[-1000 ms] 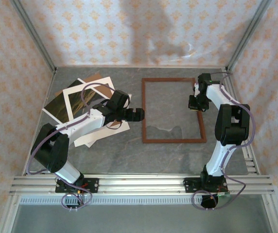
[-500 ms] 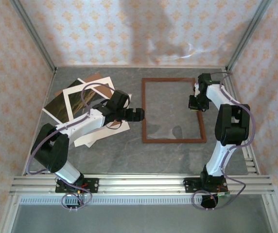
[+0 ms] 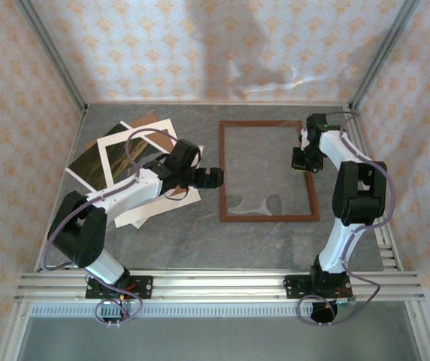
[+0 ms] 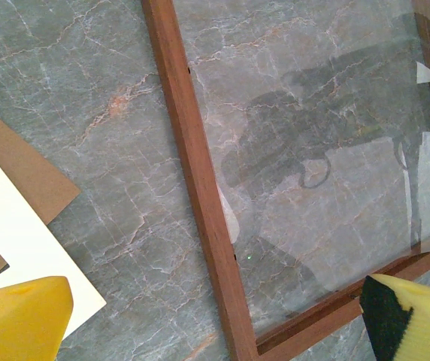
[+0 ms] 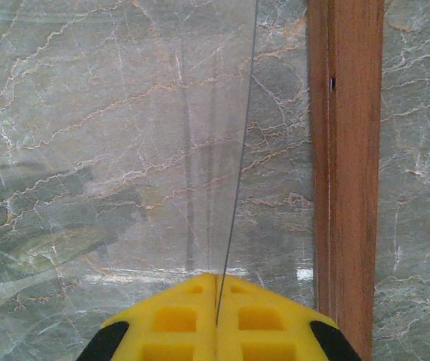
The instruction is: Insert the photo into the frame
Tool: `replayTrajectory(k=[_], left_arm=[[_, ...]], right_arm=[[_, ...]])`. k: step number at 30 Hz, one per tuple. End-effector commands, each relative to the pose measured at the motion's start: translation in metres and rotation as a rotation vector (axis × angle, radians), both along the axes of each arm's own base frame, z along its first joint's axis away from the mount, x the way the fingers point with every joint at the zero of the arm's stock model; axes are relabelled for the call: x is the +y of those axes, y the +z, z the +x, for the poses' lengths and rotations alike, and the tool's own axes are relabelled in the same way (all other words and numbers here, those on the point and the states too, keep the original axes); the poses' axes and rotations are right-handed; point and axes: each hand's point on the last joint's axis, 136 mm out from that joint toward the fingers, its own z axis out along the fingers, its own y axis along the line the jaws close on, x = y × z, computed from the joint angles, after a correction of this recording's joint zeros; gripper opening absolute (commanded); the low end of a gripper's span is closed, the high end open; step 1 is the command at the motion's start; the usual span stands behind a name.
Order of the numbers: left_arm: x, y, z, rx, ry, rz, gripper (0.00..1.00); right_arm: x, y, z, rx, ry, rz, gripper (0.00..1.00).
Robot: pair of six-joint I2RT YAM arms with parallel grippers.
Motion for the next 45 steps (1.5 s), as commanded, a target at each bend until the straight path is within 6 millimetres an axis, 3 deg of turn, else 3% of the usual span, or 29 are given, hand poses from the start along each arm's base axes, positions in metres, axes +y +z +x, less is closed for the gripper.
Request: replayTrajectory(k=[1, 45], left_arm=[[-0.0057, 0.0088, 0.0030, -0.028, -0.013, -0.013, 0.99], [-0.0045, 0.0069, 0.0025, -0.022, -0.015, 0.000, 0.99]], right_arm=[[-0.0032, 0.0017, -0.0035, 0.013, 0.000, -0.004, 0.00], [-0.0007, 0.0116, -0.0121, 0.024, 0.001, 0.011, 0.00]])
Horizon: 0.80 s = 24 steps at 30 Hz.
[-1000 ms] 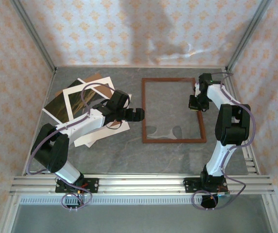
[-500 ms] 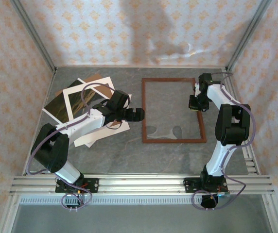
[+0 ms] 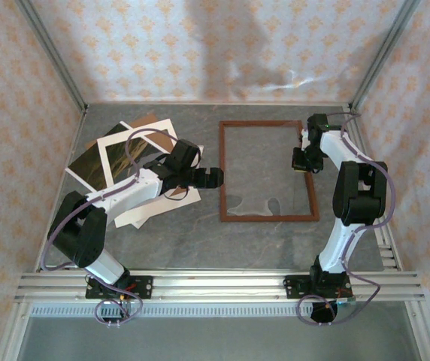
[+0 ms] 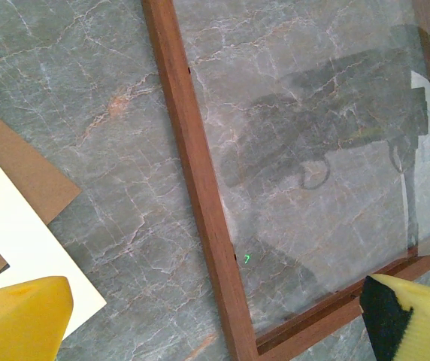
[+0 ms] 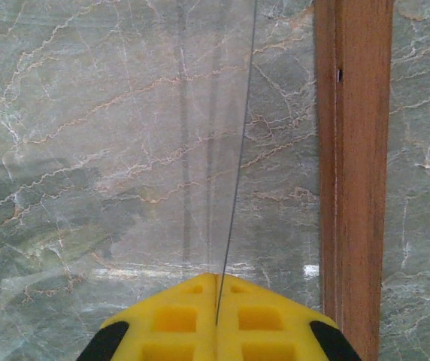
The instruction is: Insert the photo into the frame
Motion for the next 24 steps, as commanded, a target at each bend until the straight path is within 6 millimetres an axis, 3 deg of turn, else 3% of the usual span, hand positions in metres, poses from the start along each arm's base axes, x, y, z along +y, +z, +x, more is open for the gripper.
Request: replayTrajectory(k=[1, 11, 18, 24], left_arm=[[-0.004, 0.007, 0.003, -0.022, -0.014, 0.000, 0.99], [-0.005, 0.005, 0.003, -0.018, -0.015, 0.000, 0.99], [-0.005, 0.005, 0.003, -0.018, -0.015, 0.002, 0.99], [-0.005, 0.005, 0.004, -0.019, -0.016, 0.005, 0.99]], right_arm=[[-0.003, 0.011, -0.010, 0.016, 0.002, -0.014, 0.00], [0.005, 0.002, -0.004, 0.023, 0.006, 0.034, 0.05], [0.008, -0.007, -0.001, 0.033, 0.001, 0.053, 0.17], [0.007, -0.015, 0.004, 0.042, -0.020, 0.053, 0.34]])
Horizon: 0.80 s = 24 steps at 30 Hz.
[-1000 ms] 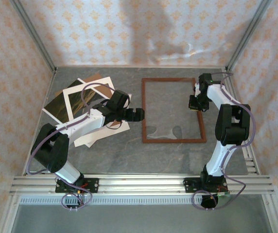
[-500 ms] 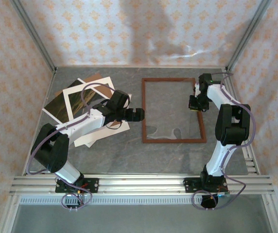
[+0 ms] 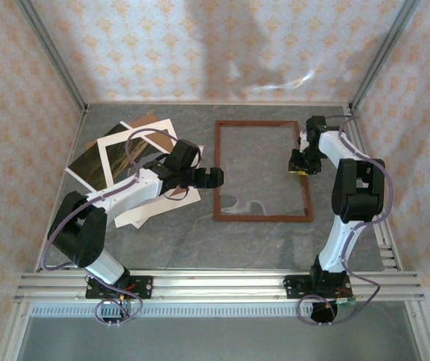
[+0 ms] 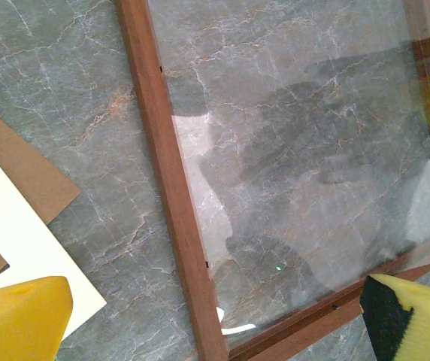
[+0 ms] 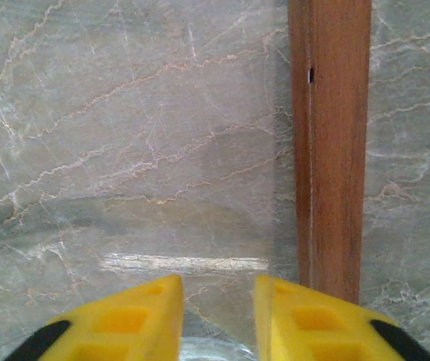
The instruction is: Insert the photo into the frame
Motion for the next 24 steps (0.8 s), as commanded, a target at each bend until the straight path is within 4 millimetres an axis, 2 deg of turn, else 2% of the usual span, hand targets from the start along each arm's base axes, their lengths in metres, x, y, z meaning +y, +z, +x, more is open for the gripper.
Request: replayTrajectory(k=[1, 6, 10, 18, 24], left_arm=[[-0.005, 0.005, 0.004, -0.020, -0.015, 0.004, 0.99], [-0.005, 0.007, 0.004, -0.022, -0.018, 0.008, 0.99], [-0.001, 0.008, 0.004, -0.027, -0.013, 0.024, 0.99], [0.011, 0.008, 0.000, -0.042, 0.011, 0.068, 1.00], [0.018, 0.010, -0.001, -0.058, 0.030, 0.084, 1.00]], right_arm=[[0.000, -0.005, 0.006, 0.009, -0.018, 0.011, 0.36], [-0.003, -0.013, 0.011, 0.022, -0.044, -0.004, 0.42], [-0.008, -0.010, 0.016, 0.009, -0.065, -0.025, 0.47], [-0.016, 0.017, 0.017, -0.056, -0.098, -0.069, 0.57], [-0.021, 0.036, 0.007, -0.100, -0.136, -0.088, 0.64]])
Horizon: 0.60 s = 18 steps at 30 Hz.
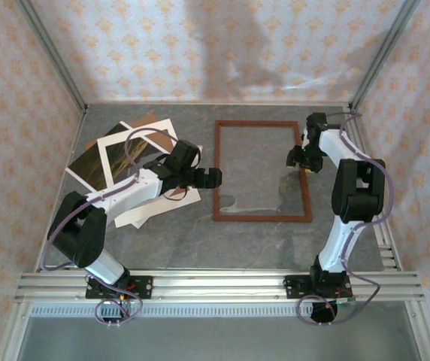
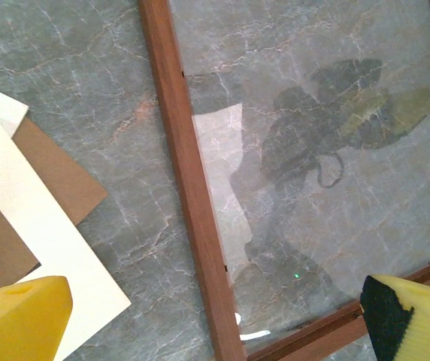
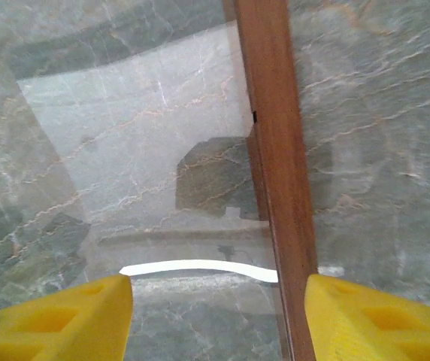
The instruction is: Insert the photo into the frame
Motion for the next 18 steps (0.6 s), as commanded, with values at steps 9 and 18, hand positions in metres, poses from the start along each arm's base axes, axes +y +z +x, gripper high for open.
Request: replayTrajectory(k=[9, 18], left_arm=[[0.033, 0.012, 0.002, -0.058, 0.110, 0.090, 1.00], [0.159, 0.016, 0.007, -0.066, 0.503, 0.231, 1.00]], right_arm=[[0.044, 0.018, -0.041, -0.104, -0.022, 0.012, 0.73], [0.246, 0.049, -0.037, -0.353, 0.366, 0.178, 0.84]])
